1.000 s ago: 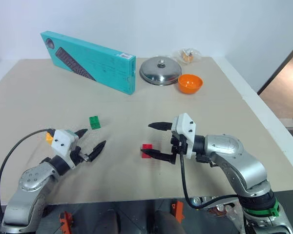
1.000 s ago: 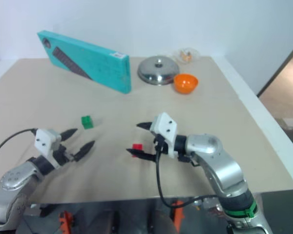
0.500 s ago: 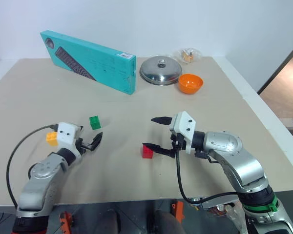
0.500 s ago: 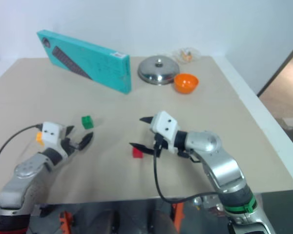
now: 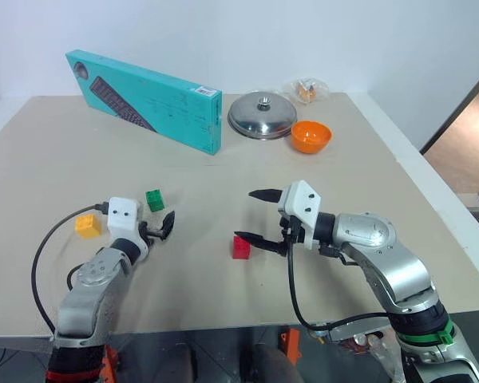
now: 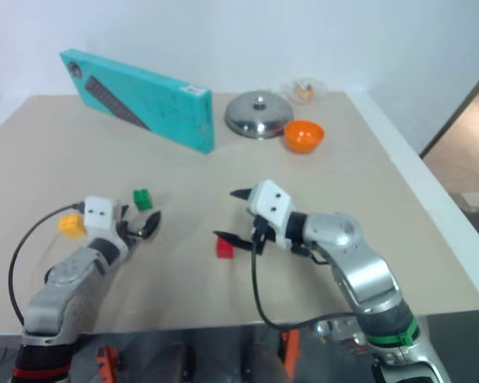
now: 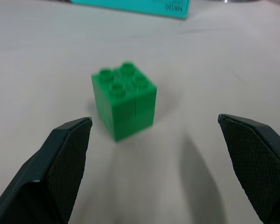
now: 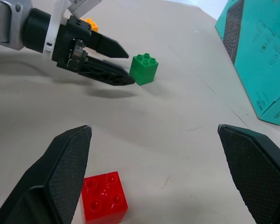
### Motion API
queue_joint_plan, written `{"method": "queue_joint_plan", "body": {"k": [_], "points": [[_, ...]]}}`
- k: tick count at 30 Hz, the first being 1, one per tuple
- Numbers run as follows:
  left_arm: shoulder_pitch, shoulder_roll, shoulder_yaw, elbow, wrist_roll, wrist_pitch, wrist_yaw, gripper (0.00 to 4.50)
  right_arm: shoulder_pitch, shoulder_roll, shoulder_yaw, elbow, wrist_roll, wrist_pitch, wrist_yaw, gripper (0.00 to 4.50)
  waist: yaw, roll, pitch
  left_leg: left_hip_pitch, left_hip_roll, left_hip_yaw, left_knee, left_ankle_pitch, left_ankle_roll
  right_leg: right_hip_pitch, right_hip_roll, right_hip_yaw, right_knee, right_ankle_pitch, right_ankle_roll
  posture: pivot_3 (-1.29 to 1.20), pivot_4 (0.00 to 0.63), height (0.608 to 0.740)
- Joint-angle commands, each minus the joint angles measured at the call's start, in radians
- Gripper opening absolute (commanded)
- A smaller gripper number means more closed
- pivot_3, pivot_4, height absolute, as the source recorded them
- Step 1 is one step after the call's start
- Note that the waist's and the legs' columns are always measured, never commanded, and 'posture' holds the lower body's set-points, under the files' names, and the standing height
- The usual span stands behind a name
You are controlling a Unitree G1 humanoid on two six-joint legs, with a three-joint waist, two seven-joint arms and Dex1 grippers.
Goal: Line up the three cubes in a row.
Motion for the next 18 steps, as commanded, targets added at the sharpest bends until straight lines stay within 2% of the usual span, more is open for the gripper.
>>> {"method": "queue_joint_plan", "body": {"k": [1,18], "points": [[-0.037,-0.023,0.007,0.01,0.026,-0.003,0.046,4.5,-0.025,0.027,-0.059,-0.018,0.067,0.032,-0.016,4.48,0.0,0.0,0.0,0.0,0.0,0.0,0.0,0.0,0.0,0.0,0.0,0.0,0.0,0.0,0.0,0.0,0.15,0.74],[-0.122,-0.089,-0.016,0.151,0.097,-0.089,0.075,4.5,-0.027,0.027,-0.04,0.037,0.015,-0.009,-0.031,4.48,0.0,0.0,0.0,-0.001,-0.003,0.0,0.0,0.0,0.0,0.0,0.0,0.001,0.0,0.0,0.002,0.0,0.15,0.74]]}}
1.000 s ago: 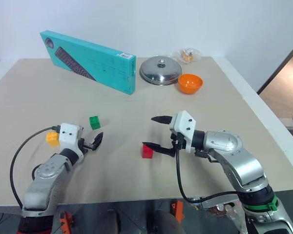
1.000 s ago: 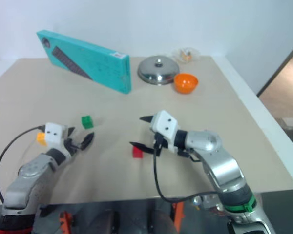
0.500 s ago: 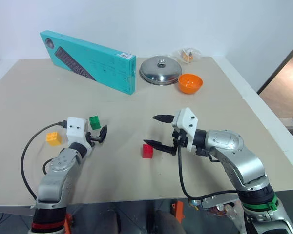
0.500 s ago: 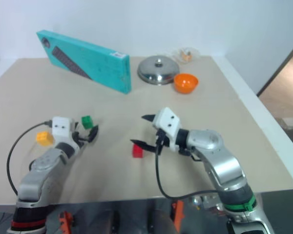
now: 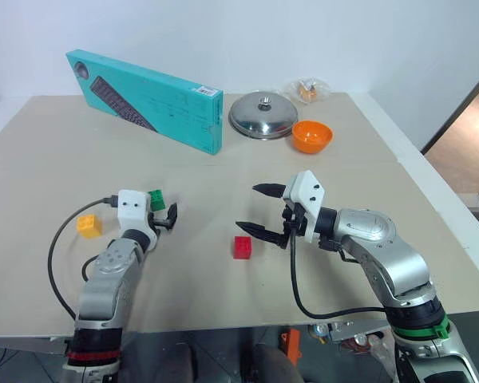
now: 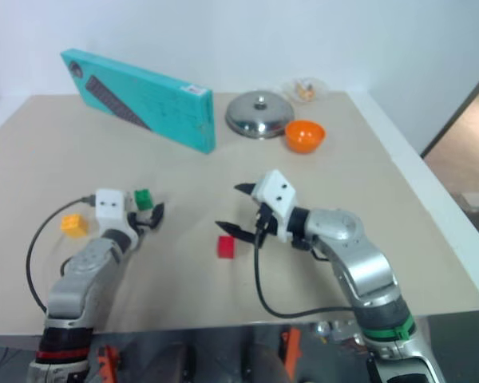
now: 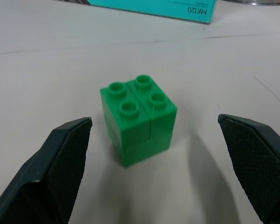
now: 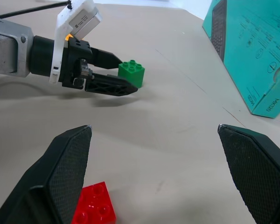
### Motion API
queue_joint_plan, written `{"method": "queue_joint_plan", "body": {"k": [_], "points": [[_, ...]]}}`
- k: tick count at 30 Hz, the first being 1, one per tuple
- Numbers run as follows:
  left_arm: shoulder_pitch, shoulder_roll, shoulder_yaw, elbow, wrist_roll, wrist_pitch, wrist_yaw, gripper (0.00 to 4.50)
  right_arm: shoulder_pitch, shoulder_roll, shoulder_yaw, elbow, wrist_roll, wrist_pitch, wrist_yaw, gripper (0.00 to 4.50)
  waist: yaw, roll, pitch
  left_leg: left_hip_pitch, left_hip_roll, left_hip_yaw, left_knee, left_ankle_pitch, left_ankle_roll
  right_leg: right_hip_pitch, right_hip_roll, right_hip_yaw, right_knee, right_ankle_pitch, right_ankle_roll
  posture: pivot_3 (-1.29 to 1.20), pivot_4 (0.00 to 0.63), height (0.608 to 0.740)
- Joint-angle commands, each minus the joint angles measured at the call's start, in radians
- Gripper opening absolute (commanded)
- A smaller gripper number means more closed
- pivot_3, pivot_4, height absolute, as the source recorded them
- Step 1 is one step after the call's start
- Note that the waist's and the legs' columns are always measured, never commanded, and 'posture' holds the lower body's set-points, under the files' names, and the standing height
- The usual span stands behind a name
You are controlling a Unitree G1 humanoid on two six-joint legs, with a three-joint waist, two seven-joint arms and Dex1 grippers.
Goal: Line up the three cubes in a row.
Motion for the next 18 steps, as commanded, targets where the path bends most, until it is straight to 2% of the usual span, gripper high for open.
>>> {"method": "queue_joint_plan", "body": {"k": [1,7,8,9,11,13,18], "points": [[-0.032,-0.01,0.0,0.018,0.013,-0.046,0.003,4.5,-0.007,-0.002,-0.016,-0.017,-0.001,-0.019,-0.009,4.48,0.0,0.0,0.0,0.0,0.0,0.0,0.0,0.0,0.0,0.0,0.0,0.0,0.0,0.0,0.0,0.0,0.15,0.74],[-0.061,-0.017,0.003,0.065,0.02,-0.069,0.004,4.5,-0.009,-0.005,-0.022,-0.01,-0.005,-0.021,-0.01,4.48,0.0,0.0,0.0,0.0,0.0,0.0,0.0,0.0,0.0,0.0,0.0,0.0,0.0,0.0,0.0,0.0,0.15,0.74],[-0.063,-0.018,0.004,0.068,0.022,-0.072,0.004,3.96,-0.01,-0.005,-0.022,-0.008,-0.005,-0.022,-0.01,4.5,0.0,0.0,0.0,0.0,0.0,0.0,0.0,0.0,0.0,0.0,0.0,0.0,0.0,0.0,0.0,0.0,0.15,0.74],[-0.064,-0.02,0.007,0.069,0.022,-0.072,0.008,3.72,-0.011,-0.004,-0.023,-0.006,-0.006,-0.023,-0.01,4.5,0.0,0.0,0.0,0.0,0.0,0.0,0.0,0.0,0.0,0.0,0.0,0.0,0.0,0.0,0.0,0.0,0.15,0.74],[-0.068,-0.019,0.014,0.075,0.026,-0.078,0.012,2.81,-0.013,-0.004,-0.022,-0.003,-0.008,-0.027,-0.009,4.5,0.0,0.0,0.0,0.0,0.0,0.0,0.0,0.0,0.0,0.0,0.0,0.0,0.0,0.0,0.001,0.0,0.15,0.74],[-0.071,-0.012,0.023,0.085,0.027,-0.083,0.011,2.27,-0.018,-0.001,-0.021,0.004,-0.011,-0.032,-0.008,4.5,0.0,0.0,0.0,0.0,0.0,0.0,0.0,0.0,0.0,0.0,0.0,0.0,0.0,0.0,0.001,0.0,0.15,0.74],[-0.074,0.008,0.036,0.111,0.021,-0.086,-0.015,2.27,-0.028,0.002,-0.016,0.02,-0.017,-0.046,-0.002,4.5,0.0,0.0,0.0,0.0,0.0,0.0,0.0,0.0,0.0,0.0,0.0,0.0,0.0,0.0,0.001,0.0,0.15,0.74]]}}
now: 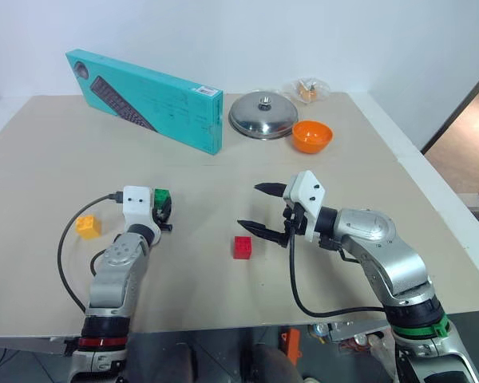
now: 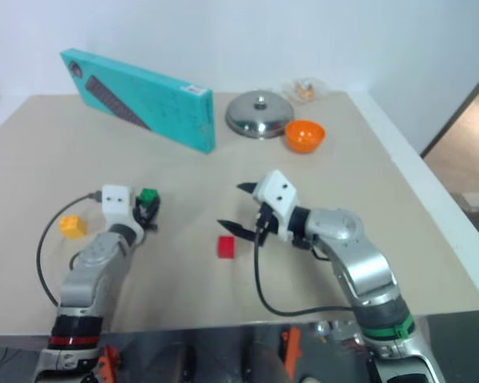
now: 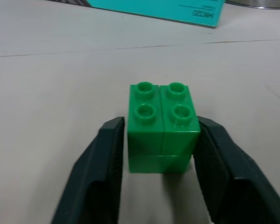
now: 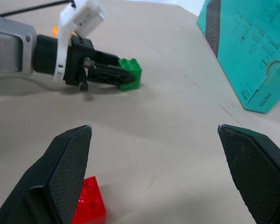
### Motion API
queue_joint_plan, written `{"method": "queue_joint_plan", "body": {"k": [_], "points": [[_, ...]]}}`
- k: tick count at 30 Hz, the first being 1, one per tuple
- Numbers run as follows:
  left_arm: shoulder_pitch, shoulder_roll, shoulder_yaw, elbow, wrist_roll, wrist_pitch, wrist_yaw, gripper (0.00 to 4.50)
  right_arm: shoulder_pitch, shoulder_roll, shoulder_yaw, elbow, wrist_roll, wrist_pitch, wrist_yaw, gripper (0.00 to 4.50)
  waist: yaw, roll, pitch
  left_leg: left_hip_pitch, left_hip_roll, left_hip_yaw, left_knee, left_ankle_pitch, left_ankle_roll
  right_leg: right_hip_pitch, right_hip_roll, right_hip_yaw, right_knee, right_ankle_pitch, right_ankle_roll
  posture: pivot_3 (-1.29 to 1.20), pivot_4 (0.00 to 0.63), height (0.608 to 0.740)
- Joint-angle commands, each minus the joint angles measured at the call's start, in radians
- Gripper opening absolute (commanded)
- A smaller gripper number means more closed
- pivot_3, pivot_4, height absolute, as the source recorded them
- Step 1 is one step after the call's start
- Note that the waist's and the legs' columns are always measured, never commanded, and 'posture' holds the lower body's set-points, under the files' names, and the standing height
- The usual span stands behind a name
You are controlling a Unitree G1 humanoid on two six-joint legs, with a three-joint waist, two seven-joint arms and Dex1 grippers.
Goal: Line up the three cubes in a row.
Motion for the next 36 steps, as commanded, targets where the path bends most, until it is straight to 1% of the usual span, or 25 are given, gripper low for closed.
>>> {"method": "queue_joint_plan", "body": {"k": [1,7,10,13,15,16,19,25,27,31,33,36], "points": [[-0.025,0.026,0.017,0.012,-0.004,-0.022,-0.025,2.27,-0.029,0.002,-0.016,-0.005,0.002,-0.028,0.001,4.5,0.0,0.0,0.0,0.0,0.0,0.0,0.0,0.0,0.0,0.0,0.0,0.0,0.0,0.0,0.0,0.0,0.15,0.74],[-0.046,0.122,-0.019,0.081,-0.005,-0.094,-0.203,2.27,-0.028,-0.004,-0.023,-0.018,0.016,-0.021,0.013,4.5,0.0,0.0,0.0,0.0,0.0,0.0,0.0,0.0,0.0,0.0,0.0,0.0,0.0,0.0,0.0,0.0,0.15,0.74],[-0.08,0.149,-0.007,0.157,-0.008,-0.11,-0.237,2.27,-0.017,-0.011,-0.023,-0.022,0.01,-0.028,0.015,4.5,0.0,0.0,0.0,0.0,0.0,0.0,0.0,0.0,0.0,0.0,0.0,-0.001,0.0,0.0,0.0,0.0,0.15,0.74],[-0.092,0.154,-0.005,0.184,-0.007,-0.124,-0.248,2.27,-0.015,-0.012,-0.024,-0.021,0.009,-0.029,0.014,4.5,0.0,0.0,0.0,0.0,0.0,0.0,0.0,0.0,0.0,0.0,0.0,0.0,0.0,0.0,0.0,0.0,0.15,0.74],[-0.115,0.137,0.009,0.221,-0.021,-0.095,-0.23,1.74,-0.005,-0.013,-0.027,-0.03,0.005,-0.029,0.004,4.5,0.0,0.0,0.0,-0.001,0.0,0.0,0.0,0.0,0.0,0.0,-0.001,0.0,0.0,0.0,0.0,0.0,0.15,0.74],[-0.121,0.133,0.007,0.232,-0.02,-0.093,-0.227,1.38,0.0,-0.013,-0.028,-0.036,0.004,-0.027,-0.001,4.5,0.0,0.0,0.0,-0.001,0.0,0.0,0.0,0.0,0.0,0.0,-0.001,0.0,0.0,0.0,0.001,0.0,0.15,0.74],[-0.123,0.123,0.0,0.237,-0.021,-0.092,-0.23,1.33,0.01,-0.015,-0.029,-0.048,0.005,-0.023,-0.009,4.5,0.0,0.0,0.0,-0.001,-0.001,0.0,0.0,0.0,0.0,0.0,-0.001,-0.001,0.0,0.0,0.001,0.0,0.15,0.74],[-0.12,0.113,-0.011,0.213,-0.018,-0.083,-0.246,1.33,0.029,-0.028,-0.036,-0.062,0.007,-0.023,-0.012,4.5,0.0,0.0,0.0,-0.001,-0.001,0.0,0.0,0.0,0.0,0.0,-0.001,-0.001,0.0,0.0,0.001,0.0,0.15,0.74],[-0.104,0.122,-0.035,0.161,-0.022,-0.088,-0.288,1.33,0.031,-0.033,-0.036,-0.065,0.01,-0.021,-0.012,4.5,0.0,0.0,0.0,-0.001,-0.001,0.0,0.0,0.0,0.0,0.0,-0.002,-0.001,0.0,0.0,0.001,0.0,0.15,0.74],[-0.038,0.167,-0.103,0.02,-0.029,-0.099,-0.407,1.33,0.037,-0.049,-0.042,-0.084,0.024,-0.011,-0.002,4.5,0.0,0.0,0.0,-0.001,-0.001,0.0,0.0,0.0,0.0,0.0,-0.003,0.0,0.0,-0.001,0.002,0.0,0.15,0.74],[-0.012,0.197,-0.113,-0.037,-0.049,-0.102,-0.463,1.33,0.045,-0.062,-0.048,-0.1,0.034,-0.002,0.005,4.5,0.0,0.0,0.0,-0.001,-0.001,0.0,0.0,0.0,0.0,0.0,-0.002,0.0,0.0,-0.001,0.002,0.0,0.15,0.74],[0.001,0.242,-0.108,-0.068,-0.084,-0.105,-0.546,1.33,0.062,-0.08,-0.055,-0.123,0.047,0.007,0.012,4.5,0.0,0.0,0.0,-0.001,0.0,0.0,0.0,0.0,0.0,-0.001,-0.002,0.0,0.0,0.0,0.001,0.0,0.15,0.74]]}}
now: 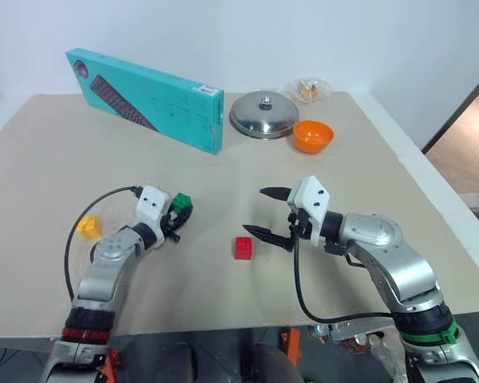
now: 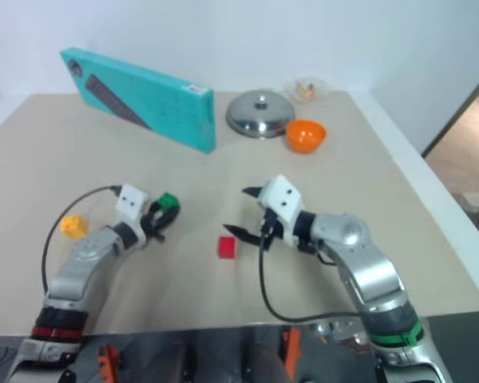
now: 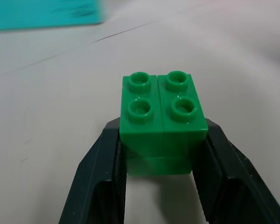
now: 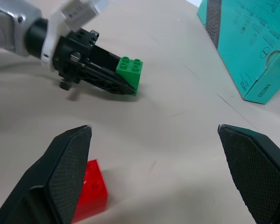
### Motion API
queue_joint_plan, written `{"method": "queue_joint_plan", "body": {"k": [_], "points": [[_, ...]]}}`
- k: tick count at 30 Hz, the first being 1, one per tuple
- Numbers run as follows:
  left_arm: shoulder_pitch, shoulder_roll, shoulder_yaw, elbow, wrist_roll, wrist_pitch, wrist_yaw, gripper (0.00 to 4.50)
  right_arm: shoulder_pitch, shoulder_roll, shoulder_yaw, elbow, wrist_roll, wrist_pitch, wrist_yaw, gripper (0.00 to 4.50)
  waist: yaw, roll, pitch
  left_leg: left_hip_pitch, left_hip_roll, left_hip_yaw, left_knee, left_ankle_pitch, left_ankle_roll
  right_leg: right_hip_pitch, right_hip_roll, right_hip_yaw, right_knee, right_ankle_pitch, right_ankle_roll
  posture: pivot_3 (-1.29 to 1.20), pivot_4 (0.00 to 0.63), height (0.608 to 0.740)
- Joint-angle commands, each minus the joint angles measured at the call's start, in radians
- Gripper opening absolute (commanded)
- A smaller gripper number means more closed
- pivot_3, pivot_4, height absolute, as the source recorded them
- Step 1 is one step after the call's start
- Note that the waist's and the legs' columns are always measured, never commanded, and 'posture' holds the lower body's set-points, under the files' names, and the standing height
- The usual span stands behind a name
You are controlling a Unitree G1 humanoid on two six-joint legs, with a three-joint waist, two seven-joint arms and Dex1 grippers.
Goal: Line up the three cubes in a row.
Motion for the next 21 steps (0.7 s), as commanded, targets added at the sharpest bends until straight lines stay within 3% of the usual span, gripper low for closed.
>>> {"method": "queue_joint_plan", "body": {"k": [1,11,21], "points": [[0.001,0.056,0.016,-0.065,-0.051,-0.025,-0.101,1.33,0.017,-0.025,-0.047,-0.068,0.03,0.003,0.012,4.5,0.001,0.0,0.0,0.0,0.0,0.0,0.0,0.0,0.0,0.0,0.0,0.0,0.0,0.0,0.0,0.0,0.15,0.74],[-0.049,0.208,-0.051,0.056,-0.111,-0.16,-0.515,1.33,0.067,-0.054,-0.048,-0.127,0.081,0.041,0.034,4.5,0.001,0.0,0.0,0.0,0.0,0.0,0.0,0.0,0.0,0.0,0.001,-0.001,0.0,0.0,-0.001,0.0,0.15,0.74],[-0.138,0.217,-0.131,0.206,-0.083,-0.284,-0.732,1.33,0.083,-0.072,-0.048,-0.146,0.145,0.08,0.069,4.5,0.001,0.0,0.0,0.0,0.0,0.002,0.0,0.0,0.0,0.0,0.002,-0.001,0.0,0.0,-0.001,0.0,0.15,0.74]]}}
